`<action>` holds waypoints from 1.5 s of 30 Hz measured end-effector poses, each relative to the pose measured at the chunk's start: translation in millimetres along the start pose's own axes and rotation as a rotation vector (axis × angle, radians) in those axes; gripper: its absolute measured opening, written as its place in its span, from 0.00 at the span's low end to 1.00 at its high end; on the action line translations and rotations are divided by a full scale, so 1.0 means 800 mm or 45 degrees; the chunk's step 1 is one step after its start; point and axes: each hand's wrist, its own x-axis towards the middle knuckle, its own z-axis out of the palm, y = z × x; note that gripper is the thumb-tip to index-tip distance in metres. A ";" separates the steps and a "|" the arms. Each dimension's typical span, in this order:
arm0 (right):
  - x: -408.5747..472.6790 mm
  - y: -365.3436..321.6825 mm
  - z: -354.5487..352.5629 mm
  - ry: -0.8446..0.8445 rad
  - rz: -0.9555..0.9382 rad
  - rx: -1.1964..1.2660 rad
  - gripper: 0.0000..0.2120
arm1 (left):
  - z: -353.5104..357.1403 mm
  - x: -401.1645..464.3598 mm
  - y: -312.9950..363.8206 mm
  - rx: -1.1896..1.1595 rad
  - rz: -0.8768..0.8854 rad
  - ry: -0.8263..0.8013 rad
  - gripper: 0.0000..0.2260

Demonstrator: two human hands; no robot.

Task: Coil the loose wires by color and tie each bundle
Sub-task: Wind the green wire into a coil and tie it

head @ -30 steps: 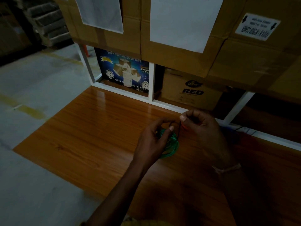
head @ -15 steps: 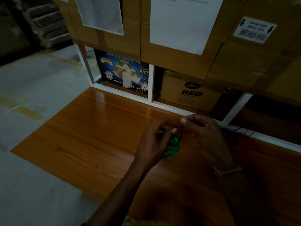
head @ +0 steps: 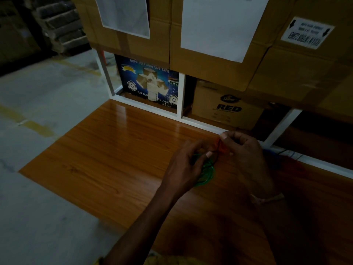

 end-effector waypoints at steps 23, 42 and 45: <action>0.025 -0.021 0.003 0.070 -0.245 0.147 0.04 | 0.021 0.007 -0.039 -0.440 -0.467 0.061 0.02; 0.057 0.001 0.011 0.060 -0.137 0.178 0.05 | 0.035 0.024 -0.078 -0.367 -0.440 0.053 0.08; 0.068 0.018 0.000 0.016 0.027 0.280 0.07 | 0.040 0.025 -0.086 -0.482 -0.535 -0.002 0.10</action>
